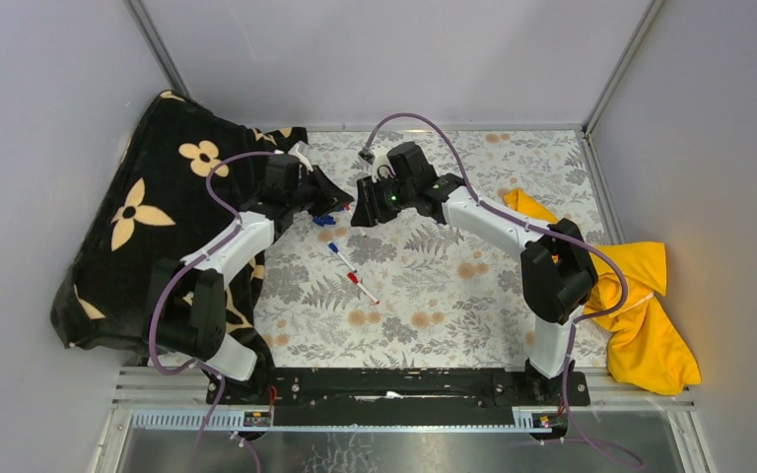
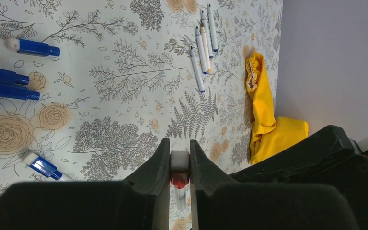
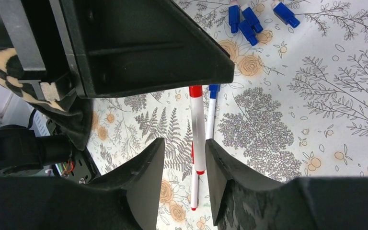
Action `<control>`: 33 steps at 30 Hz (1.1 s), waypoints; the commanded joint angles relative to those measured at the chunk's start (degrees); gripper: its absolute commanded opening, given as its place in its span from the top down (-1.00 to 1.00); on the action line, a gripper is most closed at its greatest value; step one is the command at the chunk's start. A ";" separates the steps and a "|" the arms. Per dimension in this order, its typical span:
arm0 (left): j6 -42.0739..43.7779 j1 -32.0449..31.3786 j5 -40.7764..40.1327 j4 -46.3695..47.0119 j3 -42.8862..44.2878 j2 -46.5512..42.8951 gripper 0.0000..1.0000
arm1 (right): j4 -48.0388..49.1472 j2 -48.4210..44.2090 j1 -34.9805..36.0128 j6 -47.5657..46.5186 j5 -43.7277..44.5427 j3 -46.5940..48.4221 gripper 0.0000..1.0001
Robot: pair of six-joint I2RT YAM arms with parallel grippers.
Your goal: Open the pen caps
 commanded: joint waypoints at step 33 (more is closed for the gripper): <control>-8.98 -1.18 3.39 6.30 -0.47 0.55 1.00 | 1.69 1.94 -0.29 2.79 1.83 2.63 1.00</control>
